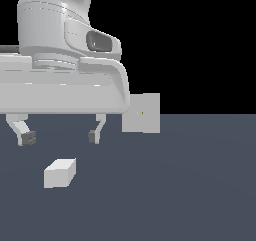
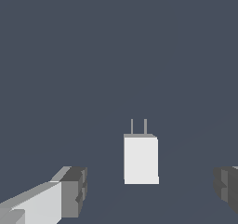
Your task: Plug the charger into the wall socket.
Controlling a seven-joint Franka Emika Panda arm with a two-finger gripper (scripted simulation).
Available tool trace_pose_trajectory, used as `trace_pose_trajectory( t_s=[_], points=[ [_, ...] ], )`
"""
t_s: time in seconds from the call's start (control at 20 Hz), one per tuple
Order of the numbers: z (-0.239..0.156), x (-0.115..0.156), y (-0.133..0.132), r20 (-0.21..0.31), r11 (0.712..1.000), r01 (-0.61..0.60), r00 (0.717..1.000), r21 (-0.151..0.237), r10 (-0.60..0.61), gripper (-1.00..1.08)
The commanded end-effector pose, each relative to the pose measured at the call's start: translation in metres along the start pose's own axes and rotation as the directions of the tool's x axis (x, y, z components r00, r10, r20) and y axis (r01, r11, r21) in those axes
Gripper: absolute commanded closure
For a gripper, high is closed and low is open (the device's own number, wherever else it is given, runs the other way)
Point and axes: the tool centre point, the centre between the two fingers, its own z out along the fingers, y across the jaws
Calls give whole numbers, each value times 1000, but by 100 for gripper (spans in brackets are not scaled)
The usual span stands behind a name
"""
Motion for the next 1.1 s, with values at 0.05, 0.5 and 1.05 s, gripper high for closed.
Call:
trace_pose_trajectory(
  t_s=[0.05, 0.5, 1.05],
  points=[
    [2, 0, 0, 0, 1000, 0, 1000, 0, 0, -92],
    [35, -4, 0, -1, 1000, 0, 1000, -1, 0, -92],
    [51, -5, 0, -2, 1000, 0, 1000, -1, 0, 108]
  ],
)
